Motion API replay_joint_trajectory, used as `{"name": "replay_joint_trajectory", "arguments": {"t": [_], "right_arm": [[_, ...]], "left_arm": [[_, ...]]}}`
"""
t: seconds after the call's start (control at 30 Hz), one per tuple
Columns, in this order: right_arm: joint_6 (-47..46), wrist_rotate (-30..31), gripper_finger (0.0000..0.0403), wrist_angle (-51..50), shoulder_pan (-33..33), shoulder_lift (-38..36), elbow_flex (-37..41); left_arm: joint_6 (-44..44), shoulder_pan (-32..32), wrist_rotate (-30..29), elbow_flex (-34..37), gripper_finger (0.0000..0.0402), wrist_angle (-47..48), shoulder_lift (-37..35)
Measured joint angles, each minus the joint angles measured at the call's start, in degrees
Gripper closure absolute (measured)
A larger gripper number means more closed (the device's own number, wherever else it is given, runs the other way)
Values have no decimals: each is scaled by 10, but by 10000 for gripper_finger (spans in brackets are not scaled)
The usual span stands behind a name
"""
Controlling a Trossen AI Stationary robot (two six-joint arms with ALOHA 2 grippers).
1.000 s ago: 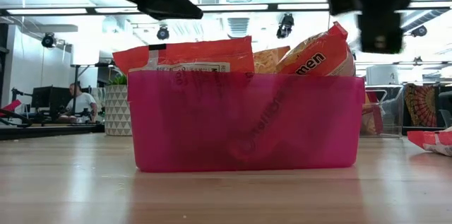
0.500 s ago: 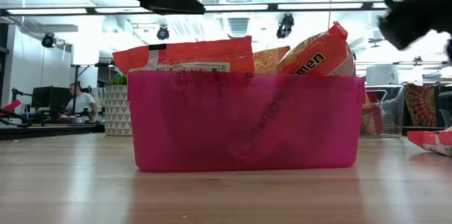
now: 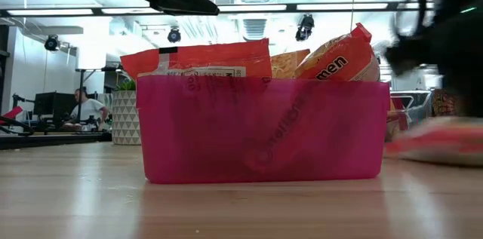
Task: Sort Maruchan noodles
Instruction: Put the orange noodle pack into the red bin
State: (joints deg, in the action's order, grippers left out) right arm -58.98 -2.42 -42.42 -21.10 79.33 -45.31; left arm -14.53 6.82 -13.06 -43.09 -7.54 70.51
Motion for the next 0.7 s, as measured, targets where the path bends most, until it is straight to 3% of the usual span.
{"name": "replay_joint_trajectory", "arguments": {"t": [0.1, 0.17, 0.27, 0.47, 0.7], "right_arm": [[19, 183, 394, 8, 30, -19, -7], [76, 235, 394, 35, 47, -45, -14], [149, 219, 394, 62, 83, -84, -21], [197, 159, 394, 70, 151, -143, -21], [259, 158, 375, 119, 200, -135, -20]], "left_arm": [[-2, -1, 0, 0, 279, -3, 0], [-1, -1, 0, -1, 279, -4, 0], [8, -1, 0, -1, 279, -1, 0], [14, -1, 0, -2, 279, 0, 6], [11, -1, 0, -2, 279, 0, 7]]}}
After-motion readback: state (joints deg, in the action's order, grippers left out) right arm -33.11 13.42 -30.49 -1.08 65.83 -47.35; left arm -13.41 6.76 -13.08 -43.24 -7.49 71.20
